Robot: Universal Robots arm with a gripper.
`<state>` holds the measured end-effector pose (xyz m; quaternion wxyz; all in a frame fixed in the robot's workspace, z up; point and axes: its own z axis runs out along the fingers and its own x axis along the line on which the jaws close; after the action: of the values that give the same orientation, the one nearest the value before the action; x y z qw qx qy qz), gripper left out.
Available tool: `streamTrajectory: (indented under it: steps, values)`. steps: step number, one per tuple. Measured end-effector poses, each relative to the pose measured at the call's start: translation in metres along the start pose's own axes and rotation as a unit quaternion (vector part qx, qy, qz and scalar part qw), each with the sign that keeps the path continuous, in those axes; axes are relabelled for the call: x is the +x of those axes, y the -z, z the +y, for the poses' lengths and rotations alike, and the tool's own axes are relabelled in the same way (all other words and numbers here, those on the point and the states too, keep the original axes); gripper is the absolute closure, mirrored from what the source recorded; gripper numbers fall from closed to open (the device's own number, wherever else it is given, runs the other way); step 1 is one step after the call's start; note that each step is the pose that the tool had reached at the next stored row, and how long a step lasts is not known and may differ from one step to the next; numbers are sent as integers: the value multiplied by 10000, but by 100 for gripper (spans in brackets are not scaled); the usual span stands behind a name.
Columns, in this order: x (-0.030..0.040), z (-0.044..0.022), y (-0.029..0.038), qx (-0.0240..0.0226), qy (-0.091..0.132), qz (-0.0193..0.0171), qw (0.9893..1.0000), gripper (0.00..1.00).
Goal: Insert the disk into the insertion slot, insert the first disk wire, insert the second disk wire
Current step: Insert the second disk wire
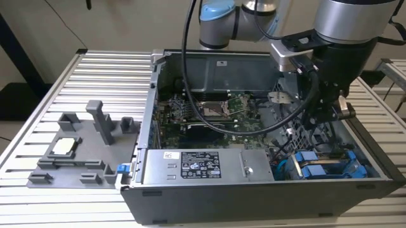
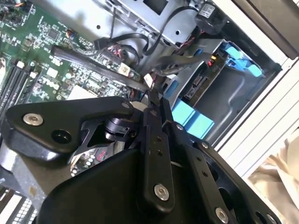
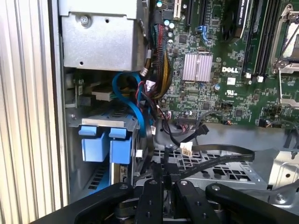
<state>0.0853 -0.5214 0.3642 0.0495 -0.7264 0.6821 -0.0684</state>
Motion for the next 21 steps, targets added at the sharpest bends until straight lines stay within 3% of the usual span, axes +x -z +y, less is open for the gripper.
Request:
streamTrajectory:
  steps: [7, 12, 17, 21]
  values:
    - [194, -37, -17, -62, 1, -4, 10000, 84]
    - [280, -64, -27, -127, -1, -29, 9999, 84]
    - [299, -150, -44, -433, 5, -48, 9991, 84]
    - [310, -232, -62, -579, 8, -58, 9983, 84]
